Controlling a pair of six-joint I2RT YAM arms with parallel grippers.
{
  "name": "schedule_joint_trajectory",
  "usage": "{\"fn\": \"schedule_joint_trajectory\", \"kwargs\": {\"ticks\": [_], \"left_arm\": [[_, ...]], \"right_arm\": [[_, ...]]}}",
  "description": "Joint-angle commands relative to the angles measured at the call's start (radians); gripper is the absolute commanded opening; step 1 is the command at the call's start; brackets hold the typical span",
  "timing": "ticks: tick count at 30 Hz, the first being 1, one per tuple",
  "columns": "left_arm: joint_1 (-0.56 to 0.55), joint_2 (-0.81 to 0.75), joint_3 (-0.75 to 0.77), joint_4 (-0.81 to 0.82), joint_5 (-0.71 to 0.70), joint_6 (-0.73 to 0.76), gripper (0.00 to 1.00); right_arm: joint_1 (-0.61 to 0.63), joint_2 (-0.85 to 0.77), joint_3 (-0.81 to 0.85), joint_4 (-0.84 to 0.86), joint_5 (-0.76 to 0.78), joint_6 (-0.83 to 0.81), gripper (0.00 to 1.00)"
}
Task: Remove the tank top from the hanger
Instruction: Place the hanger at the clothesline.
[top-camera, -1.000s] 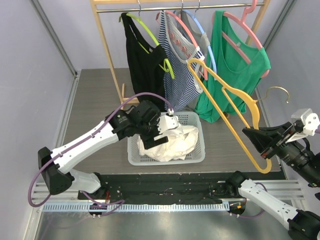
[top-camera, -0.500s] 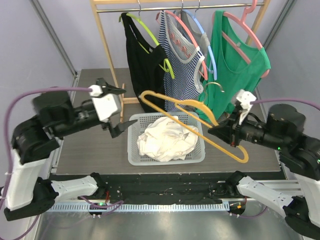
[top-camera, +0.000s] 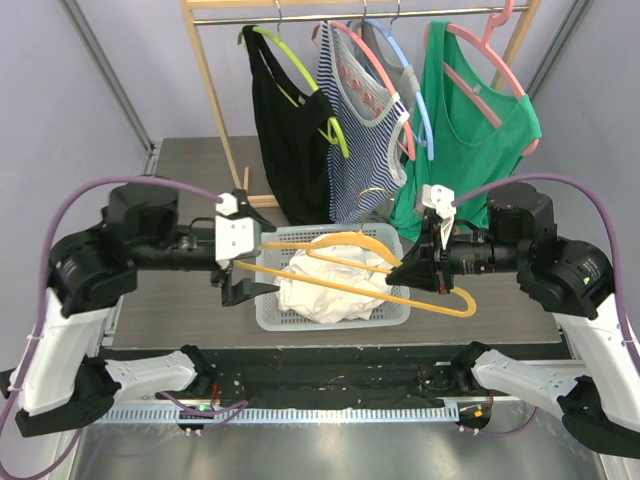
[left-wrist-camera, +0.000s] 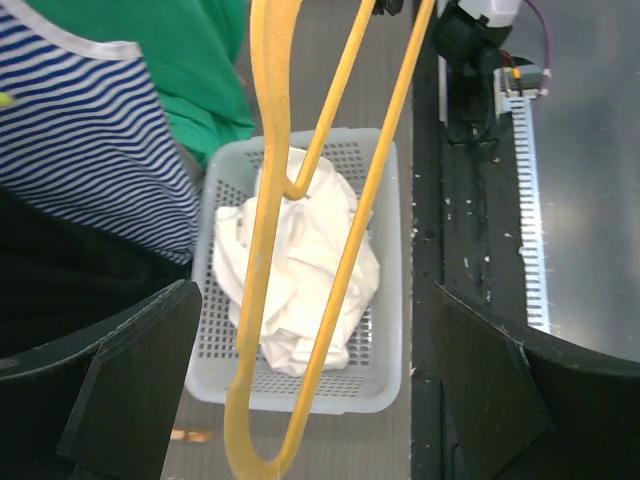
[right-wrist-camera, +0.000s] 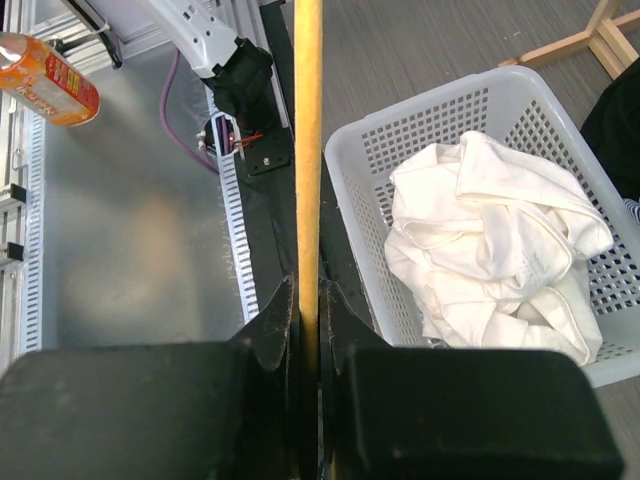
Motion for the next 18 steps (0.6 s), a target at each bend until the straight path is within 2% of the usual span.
{"fn": "schedule_joint_trajectory", "kwargs": {"ticks": [1, 10, 12, 13, 15, 16, 18], "left_arm": [[0.006, 0.042, 0.022, -0.064, 0.112, 0.025, 1.0], [0.006, 0.096, 0.075, -0.112, 0.198, 0.016, 0.97], [0.008, 0.108, 0.083, -0.118, 0.215, 0.01, 0.87], [0.008, 0.111, 0.088, -0.118, 0.23, 0.001, 0.79], [0.008, 0.117, 0.088, -0.121, 0.237, -0.005, 0.72], [0.009, 0.12, 0.089, -0.121, 0.237, -0.007, 0.65], [0.008, 0.128, 0.088, -0.138, 0.241, -0.005, 0.61]], "right_arm": [[0.005, -0.02, 0.003, 0.061, -0.06, -0.045, 0.01], [0.022, -0.046, -0.013, 0.058, -0.017, -0.063, 0.01], [0.023, -0.052, -0.016, 0.057, -0.007, -0.064, 0.01], [0.028, -0.054, -0.017, 0.058, 0.003, -0.066, 0.01], [0.026, -0.057, -0.019, 0.06, 0.009, -0.066, 0.01], [0.028, -0.057, -0.016, 0.058, 0.01, -0.068, 0.01], [0.028, -0.055, -0.01, 0.058, 0.013, -0.068, 0.01]]}}
